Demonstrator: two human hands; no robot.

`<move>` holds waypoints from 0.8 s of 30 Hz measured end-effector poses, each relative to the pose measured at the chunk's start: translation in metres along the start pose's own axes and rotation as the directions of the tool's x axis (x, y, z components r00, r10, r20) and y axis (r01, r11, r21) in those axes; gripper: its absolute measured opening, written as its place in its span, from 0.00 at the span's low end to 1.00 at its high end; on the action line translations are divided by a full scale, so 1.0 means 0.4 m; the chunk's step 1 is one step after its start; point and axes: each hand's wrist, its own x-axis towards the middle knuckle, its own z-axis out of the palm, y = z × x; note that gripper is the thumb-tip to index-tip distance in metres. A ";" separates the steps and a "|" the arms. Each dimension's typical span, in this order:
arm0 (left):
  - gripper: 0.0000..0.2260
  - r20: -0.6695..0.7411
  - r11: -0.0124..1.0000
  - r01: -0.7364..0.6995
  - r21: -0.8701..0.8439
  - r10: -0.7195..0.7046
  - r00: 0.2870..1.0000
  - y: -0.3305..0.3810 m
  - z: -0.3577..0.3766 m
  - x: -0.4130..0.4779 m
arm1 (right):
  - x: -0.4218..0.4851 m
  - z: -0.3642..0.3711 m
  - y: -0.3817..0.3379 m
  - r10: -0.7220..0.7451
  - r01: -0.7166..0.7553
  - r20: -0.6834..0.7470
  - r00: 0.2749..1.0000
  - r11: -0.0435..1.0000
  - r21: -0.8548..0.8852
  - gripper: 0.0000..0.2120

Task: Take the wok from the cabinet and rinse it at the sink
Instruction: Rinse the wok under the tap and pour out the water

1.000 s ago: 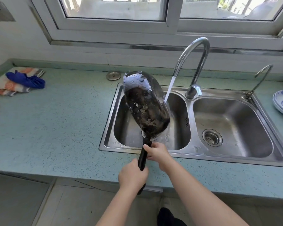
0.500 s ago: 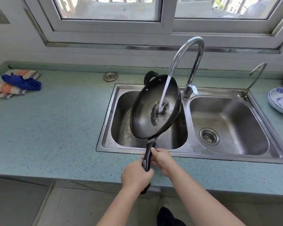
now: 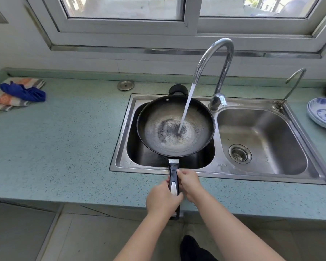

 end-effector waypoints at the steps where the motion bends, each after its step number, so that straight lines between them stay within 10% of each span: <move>1: 0.16 0.004 0.999 0.000 -0.034 0.000 1.000 -0.001 0.003 -0.002 | 0.002 -0.004 0.001 -0.004 0.003 -0.007 1.000 1.000 -0.017 0.16; 7: 0.15 0.012 0.993 0.000 -0.120 0.002 1.000 -0.001 0.013 -0.012 | 0.014 -0.026 0.015 -0.113 0.078 -0.104 0.988 0.952 -0.295 0.13; 24: 0.19 -0.046 0.992 -0.033 -0.125 0.027 0.999 -0.028 0.040 -0.020 | 0.002 -0.055 0.020 -0.147 0.136 -0.014 0.989 0.943 -0.304 0.07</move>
